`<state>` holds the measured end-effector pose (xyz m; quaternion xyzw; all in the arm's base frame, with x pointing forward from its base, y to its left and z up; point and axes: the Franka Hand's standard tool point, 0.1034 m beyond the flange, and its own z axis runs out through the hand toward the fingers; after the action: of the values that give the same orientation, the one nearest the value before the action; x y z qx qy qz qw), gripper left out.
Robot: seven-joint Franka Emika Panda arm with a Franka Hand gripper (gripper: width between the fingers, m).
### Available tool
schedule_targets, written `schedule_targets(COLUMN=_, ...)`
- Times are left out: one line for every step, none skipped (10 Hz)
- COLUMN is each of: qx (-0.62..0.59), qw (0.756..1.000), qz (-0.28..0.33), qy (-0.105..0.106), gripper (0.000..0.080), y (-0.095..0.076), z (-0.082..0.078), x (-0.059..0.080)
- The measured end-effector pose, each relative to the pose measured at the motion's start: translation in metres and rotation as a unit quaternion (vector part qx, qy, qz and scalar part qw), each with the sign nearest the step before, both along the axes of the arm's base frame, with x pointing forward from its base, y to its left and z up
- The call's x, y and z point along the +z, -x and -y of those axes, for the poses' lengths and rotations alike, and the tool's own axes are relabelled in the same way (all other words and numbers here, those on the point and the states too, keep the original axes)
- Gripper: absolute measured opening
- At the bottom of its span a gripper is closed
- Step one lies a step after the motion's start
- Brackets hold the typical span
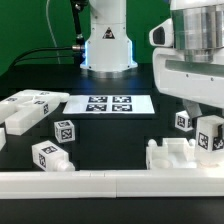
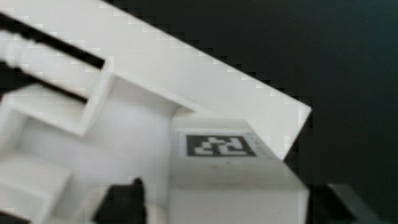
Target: Assemble chair
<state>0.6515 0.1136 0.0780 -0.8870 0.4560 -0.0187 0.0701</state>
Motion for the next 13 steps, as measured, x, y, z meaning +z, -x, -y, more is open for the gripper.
schedule_targets(qx=0.058, qw=0.998, qz=0.001, qy=0.006, gripper=0.0586, y=-0.0011, z=-0.0034, x=0.0029)
schedule_targets(qx=0.163, qw=0.986, qz=0.003, qy=0.024, gripper=0.0586, y=-0.0004, z=-0.0085, x=0.0035)
schedule_targets(qx=0.178, qw=0.984, qz=0.006, qy=0.025, gripper=0.0636, y=-0.0009, z=-0.0072, x=0.003)
schedule_targets(qx=0.211, qw=0.977, qz=0.01, qy=0.028, gripper=0.0646, y=-0.0011, z=-0.0057, x=0.0029)
schedule_targets(qx=0.242, qw=0.97, qz=0.013, qy=0.031, gripper=0.0646, y=-0.0011, z=-0.0055, x=0.0028)
schedule_targets(qx=0.295, qw=0.955, qz=0.018, qy=0.038, gripper=0.0649, y=-0.0014, z=-0.0053, x=0.0032)
schedule_targets(qx=0.42, qw=0.905, qz=0.029, qy=0.064, gripper=0.0649, y=-0.0032, z=-0.003, x=0.0039)
schedule_targets(qx=0.484, qw=0.871, qz=0.035, qy=0.072, gripper=0.0649, y=-0.0042, z=0.0, x=0.0035)
schedule_targets(qx=0.475, qw=0.876, qz=0.038, qy=0.073, gripper=0.0649, y=-0.0044, z=-0.0013, x=0.0029)
schedule_targets(qx=0.468, qw=0.88, qz=0.037, qy=0.072, gripper=0.0526, y=-0.0044, z=-0.001, x=0.003)
schedule_targets(qx=0.466, qw=0.881, qz=0.037, qy=0.072, gripper=0.0363, y=-0.0045, z=-0.0006, x=0.003)
schedule_targets(qx=0.431, qw=0.899, qz=0.034, qy=0.069, gripper=0.0284, y=-0.0045, z=-0.0007, x=0.003)
schedule_targets(qx=0.399, qw=0.914, qz=0.032, qy=0.066, gripper=0.0284, y=-0.0046, z=0.0, x=0.0029)
